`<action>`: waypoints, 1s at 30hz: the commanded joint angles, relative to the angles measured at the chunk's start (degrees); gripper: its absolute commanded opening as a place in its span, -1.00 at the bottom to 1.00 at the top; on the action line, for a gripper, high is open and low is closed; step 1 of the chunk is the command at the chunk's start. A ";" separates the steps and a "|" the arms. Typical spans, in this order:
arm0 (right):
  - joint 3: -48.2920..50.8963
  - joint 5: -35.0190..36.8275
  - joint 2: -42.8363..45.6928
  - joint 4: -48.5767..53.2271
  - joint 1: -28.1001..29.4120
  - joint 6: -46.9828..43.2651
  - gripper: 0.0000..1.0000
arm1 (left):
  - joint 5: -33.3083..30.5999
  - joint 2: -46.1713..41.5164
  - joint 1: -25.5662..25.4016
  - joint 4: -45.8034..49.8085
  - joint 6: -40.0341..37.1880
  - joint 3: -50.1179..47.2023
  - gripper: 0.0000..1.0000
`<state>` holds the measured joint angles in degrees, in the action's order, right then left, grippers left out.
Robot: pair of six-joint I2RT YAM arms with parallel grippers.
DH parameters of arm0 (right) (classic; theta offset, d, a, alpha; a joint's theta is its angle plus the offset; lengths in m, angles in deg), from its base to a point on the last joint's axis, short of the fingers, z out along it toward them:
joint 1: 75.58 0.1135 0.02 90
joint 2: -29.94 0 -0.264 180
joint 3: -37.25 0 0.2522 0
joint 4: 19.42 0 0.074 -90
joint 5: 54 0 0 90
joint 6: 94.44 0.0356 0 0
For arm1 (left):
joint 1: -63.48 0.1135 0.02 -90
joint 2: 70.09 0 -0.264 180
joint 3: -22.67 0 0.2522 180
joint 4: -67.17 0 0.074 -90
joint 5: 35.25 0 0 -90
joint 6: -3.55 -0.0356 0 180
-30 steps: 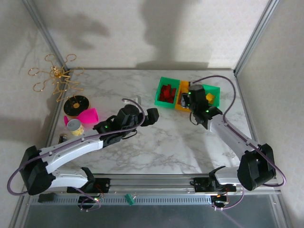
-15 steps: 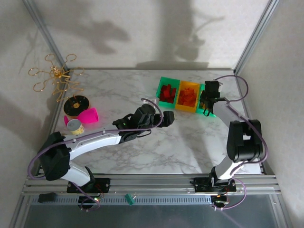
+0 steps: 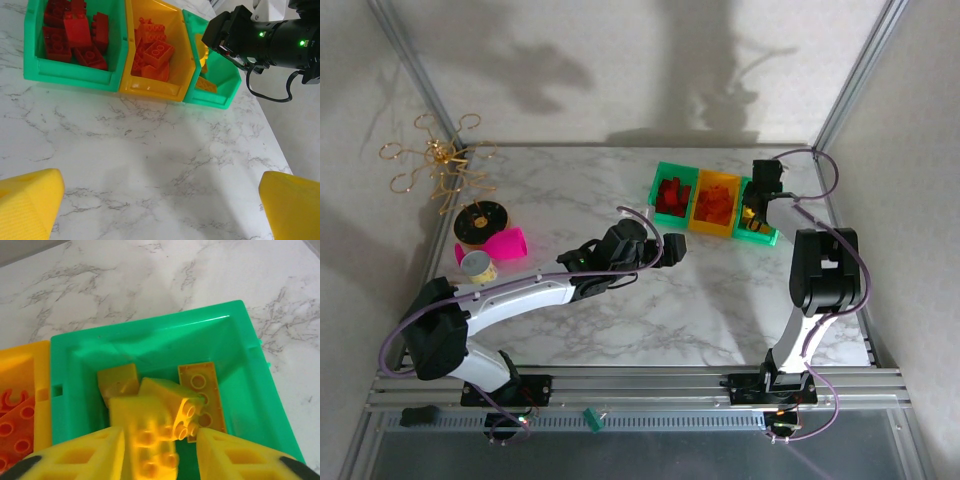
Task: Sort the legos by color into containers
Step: Place the lego in the container, then reset both arms
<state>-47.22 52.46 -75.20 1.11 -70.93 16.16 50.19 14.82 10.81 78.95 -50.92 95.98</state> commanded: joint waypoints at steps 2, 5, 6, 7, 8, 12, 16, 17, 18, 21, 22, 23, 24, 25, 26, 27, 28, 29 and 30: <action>1.35 -1.93 5.27 -1.44 0.07 -0.29 -0.04 | -1.68 -1.61 0.84 -1.14 -1.23 -0.04 0.99; 3.47 -3.11 9.58 -1.67 -0.05 -0.24 0.09 | -1.51 -2.51 2.27 -0.36 -0.48 0.13 0.99; 4.02 -3.27 11.21 -1.50 0.05 -0.07 0.16 | -0.77 -3.45 3.36 -1.03 0.32 -0.42 0.99; 4.81 -3.37 12.82 -1.54 0.10 -0.06 0.24 | -0.45 -4.69 4.41 -2.35 0.66 -1.48 0.99; 5.76 -3.32 14.60 -1.78 0.02 0.04 0.32 | -0.92 -5.80 5.29 -3.20 0.93 -2.34 0.99; 12.36 -3.81 23.44 -4.66 0.10 -0.68 0.78 | -5.48 -9.98 10.84 -1.52 0.74 -3.43 0.99; 23.26 -0.75 32.89 -11.26 -0.07 -1.60 0.97 | -17.48 -13.99 17.70 -1.15 0.39 -7.89 0.99; 26.14 0.01 34.55 -13.54 0.00 -2.36 0.97 | -19.04 -15.20 20.16 -2.55 0.35 -10.04 0.99; 28.08 1.43 35.47 -14.87 -0.01 -2.85 0.97 | -20.84 -16.18 22.29 -3.73 0.06 -11.78 0.99; 32.33 9.47 36.35 -17.88 -0.05 -4.00 0.97 | -29.20 -18.86 28.46 -5.28 -1.70 -16.50 0.99; 34.21 12.17 36.59 -19.79 -0.06 -4.58 0.97 | -32.01 -19.43 30.08 -5.93 -2.93 -17.92 0.99; 36.07 13.98 36.82 -22.12 0.01 -5.13 0.97 | -34.81 -19.84 31.22 -6.32 -4.04 -19.11 0.99; 38.43 15.81 36.96 -25.51 -0.03 -5.61 0.97 | -37.83 -20.25 32.21 -8.00 -6.01 -20.77 0.99; 40.53 17.36 36.79 -28.68 -0.27 -6.03 0.97 | -40.76 -20.39 33.09 -9.91 -8.04 -22.48 0.99; 41.90 18.38 36.29 -31.06 -0.63 -6.39 0.97 | -43.32 -20.48 33.80 -11.30 -9.16 -23.96 0.99; 43.21 19.02 35.35 -33.59 -1.13 -6.89 0.97 | -44.99 -20.50 34.75 -14.21 -11.23 -26.03 0.99; 44.32 18.85 34.16 -36.63 -1.80 -7.38 0.97 | -45.38 -20.16 35.95 -18.97 -14.06 -28.50 0.99; 44.94 18.11 33.14 -38.61 -2.37 -7.66 0.97 | -45.13 -19.58 36.88 -22.88 -16.20 -30.54 0.99; 45.88 17.01 31.88 -41.07 -3.05 -7.96 0.97 | -44.39 -18.67 38.02 -27.05 -18.13 -32.64 0.99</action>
<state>-3.07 66.43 -41.21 -27.94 -72.68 10.37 12.01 -4.70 46.64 64.24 -60.71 67.61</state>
